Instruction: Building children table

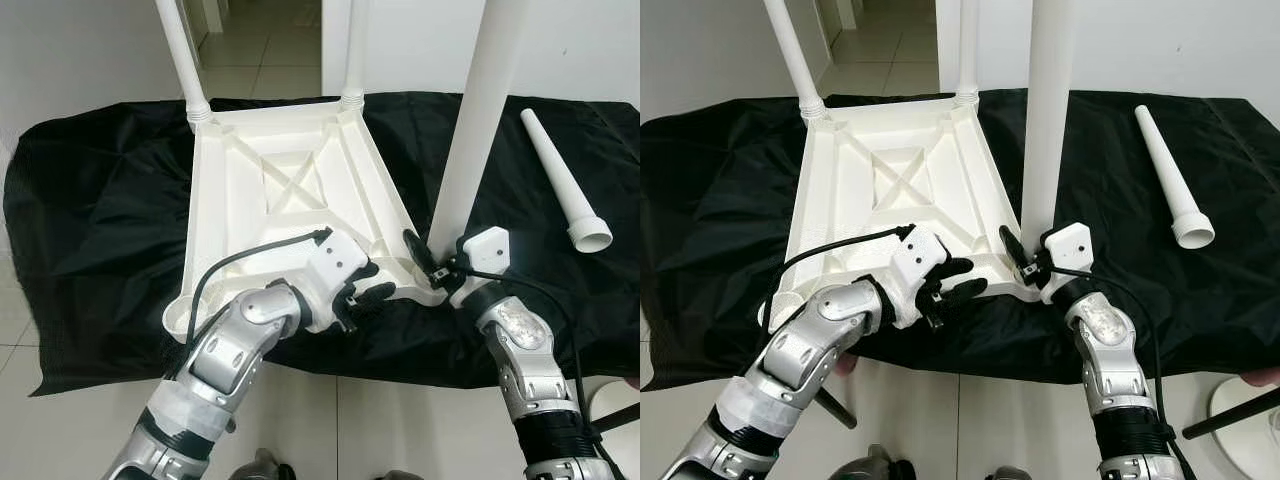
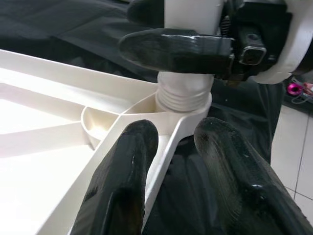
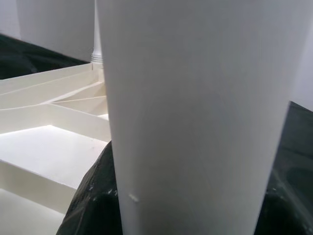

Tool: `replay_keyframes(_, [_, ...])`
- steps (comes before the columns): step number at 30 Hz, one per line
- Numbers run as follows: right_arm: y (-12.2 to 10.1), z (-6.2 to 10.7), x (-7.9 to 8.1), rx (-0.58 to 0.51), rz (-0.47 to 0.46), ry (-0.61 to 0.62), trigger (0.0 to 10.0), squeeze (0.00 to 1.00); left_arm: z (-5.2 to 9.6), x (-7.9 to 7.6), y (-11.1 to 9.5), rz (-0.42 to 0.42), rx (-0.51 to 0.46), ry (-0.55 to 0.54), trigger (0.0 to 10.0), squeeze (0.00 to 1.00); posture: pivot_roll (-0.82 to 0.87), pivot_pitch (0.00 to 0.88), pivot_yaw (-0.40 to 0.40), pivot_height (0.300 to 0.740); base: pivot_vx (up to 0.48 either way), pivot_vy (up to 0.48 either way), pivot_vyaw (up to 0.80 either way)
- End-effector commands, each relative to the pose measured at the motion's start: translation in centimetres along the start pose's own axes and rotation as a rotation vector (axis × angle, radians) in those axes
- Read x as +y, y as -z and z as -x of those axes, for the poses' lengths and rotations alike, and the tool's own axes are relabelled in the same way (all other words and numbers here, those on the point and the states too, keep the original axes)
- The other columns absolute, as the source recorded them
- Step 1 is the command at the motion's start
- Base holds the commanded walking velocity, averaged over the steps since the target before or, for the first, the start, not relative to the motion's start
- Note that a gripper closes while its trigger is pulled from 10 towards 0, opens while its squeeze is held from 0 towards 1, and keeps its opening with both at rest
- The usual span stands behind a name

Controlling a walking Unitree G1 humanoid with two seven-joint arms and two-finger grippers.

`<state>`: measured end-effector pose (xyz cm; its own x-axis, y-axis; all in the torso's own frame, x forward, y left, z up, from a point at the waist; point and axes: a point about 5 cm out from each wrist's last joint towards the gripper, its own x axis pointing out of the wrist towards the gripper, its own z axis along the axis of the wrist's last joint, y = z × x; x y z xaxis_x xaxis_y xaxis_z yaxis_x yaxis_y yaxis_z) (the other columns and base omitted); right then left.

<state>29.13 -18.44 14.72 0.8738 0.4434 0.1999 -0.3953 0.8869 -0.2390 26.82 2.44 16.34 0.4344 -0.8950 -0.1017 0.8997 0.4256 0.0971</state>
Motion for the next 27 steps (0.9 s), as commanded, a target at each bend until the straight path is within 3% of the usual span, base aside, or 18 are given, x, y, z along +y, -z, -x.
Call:
replay_keyframes(1, [1.9,0.7,0.5,0.085,-0.08,-0.001,10.0,0.0,0.1,0.7,-0.1,-0.007,-0.002,-0.117,10.0,0.0,-0.06,0.016,0.079,0.74,0.0,0.0,0.0])
replay_keyframes(9, [2.0,0.1,0.4,0.105,-0.173,0.004,10.0,0.0,0.0,0.7,-0.5,-0.009,-0.018,-0.118,10.0,0.0,-0.05,0.016,0.076,0.74,0.0,0.0,0.0])
replay_keyframes(23, [3.0,-0.1,0.7,0.184,-0.193,-0.018,10.0,0.0,0.2,0.8,-0.8,-0.002,-0.029,-0.128,10.0,0.0,-0.05,0.019,0.069,0.74,0.0,0.0,0.0])
replay_keyframes(27, [3.8,0.2,0.7,0.23,-0.236,0.056,10.0,0.0,0.3,0.8,-1.0,-0.004,-0.035,-0.134,10.0,0.0,-0.04,0.019,0.066,0.74,0.0,0.0,0.0])
